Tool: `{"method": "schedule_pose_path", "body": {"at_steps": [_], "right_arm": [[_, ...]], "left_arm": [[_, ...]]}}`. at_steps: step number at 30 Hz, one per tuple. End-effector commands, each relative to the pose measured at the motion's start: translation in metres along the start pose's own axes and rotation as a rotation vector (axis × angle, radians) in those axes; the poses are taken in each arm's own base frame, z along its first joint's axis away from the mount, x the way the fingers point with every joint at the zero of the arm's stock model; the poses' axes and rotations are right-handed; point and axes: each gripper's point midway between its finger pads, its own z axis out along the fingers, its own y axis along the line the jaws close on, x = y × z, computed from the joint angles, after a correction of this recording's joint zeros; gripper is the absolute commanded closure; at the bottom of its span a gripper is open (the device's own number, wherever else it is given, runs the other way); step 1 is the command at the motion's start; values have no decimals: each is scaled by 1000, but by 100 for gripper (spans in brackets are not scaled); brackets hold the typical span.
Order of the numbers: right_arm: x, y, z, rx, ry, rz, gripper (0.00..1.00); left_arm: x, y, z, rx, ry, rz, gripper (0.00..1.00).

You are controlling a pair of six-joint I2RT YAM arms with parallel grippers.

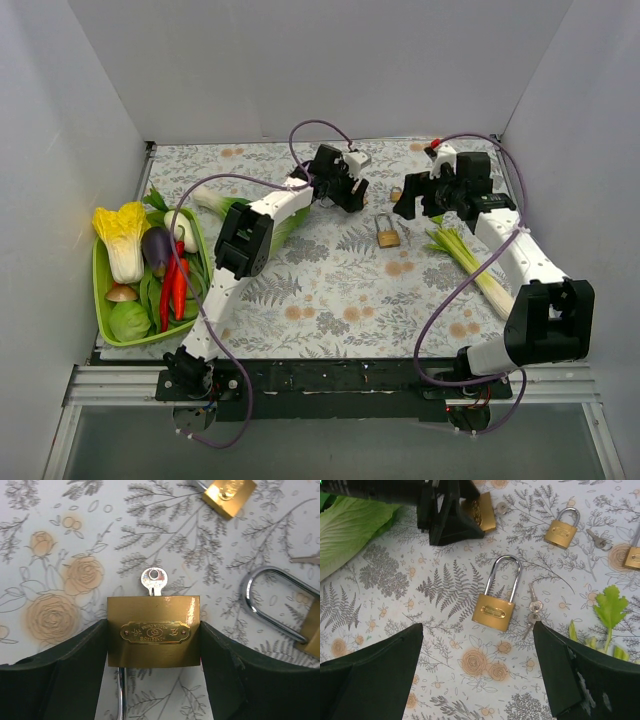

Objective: Lock with the key
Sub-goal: Pick up the lock from the center of the board.

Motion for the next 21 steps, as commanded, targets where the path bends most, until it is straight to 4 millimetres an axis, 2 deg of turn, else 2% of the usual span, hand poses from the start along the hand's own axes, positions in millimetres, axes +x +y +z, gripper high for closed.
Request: {"method": "schedule_pose_path", "body": {"at_steps": [1,2,3,4,5,6,7,8,9,10,11,12,13,14,15,16,17,18,19,20,21], "right_arm": [[-30,-12,-19,-29,-77,4,2],[-35,-15,-23,-36,-87,12,2],[-36,-24,-27,-34,-95,55,2],[-37,-28,-32,-54,-98,75,2],[-39,-32,-33,-66,-100,86,2],[-39,-38,-38,-77,-104,93,2],[-36,-33,-40,-119,-89,114,2],[-32,-35,-39,-137,-75,106,2],[-31,-32,-40,-168,-72,100,2],[-28,-30,-40,-182,-61,106,2],[-23,-27,-39,-205,-47,115,2],[-17,-22,-38,-234,-36,127,2],[-14,-16,-39,-276,-26,142,2],[-11,-11,-39,-304,-19,153,2],[-8,-5,-39,-337,-10,167,2],[-3,2,-38,-386,5,189,3],[3,9,-38,-414,30,206,3],[6,16,-39,-454,43,216,3],[10,19,-38,-469,55,213,4],[15,26,-37,-493,72,216,4],[20,33,-39,-518,88,223,3]], "left_arm": [[-110,-65,-71,127,-233,121,100],[-112,-70,-75,145,-249,138,100],[-97,-75,-76,158,-225,137,100],[-95,-78,-82,168,-227,147,100],[-112,-86,-101,173,-278,200,100],[-89,-91,-100,193,-245,195,100],[-88,-94,-106,197,-255,215,100],[-101,-98,-124,186,-299,261,100],[-97,-104,-130,202,-303,277,100],[-82,-106,-132,213,-282,277,100],[-79,-112,-138,224,-284,288,100],[-87,-119,-154,240,-313,323,100],[-71,-126,-155,259,-289,323,100],[-69,-133,-160,274,-292,345,100],[-73,-141,-175,274,-317,397,100],[-58,-153,-175,306,-297,419,100],[-53,-160,-181,319,-300,447,100],[-59,-168,-196,316,-334,516,100],[-56,-180,-203,342,-347,552,100],[-38,-186,-204,363,-328,567,100],[-35,-192,-209,370,-334,600,100]]}}
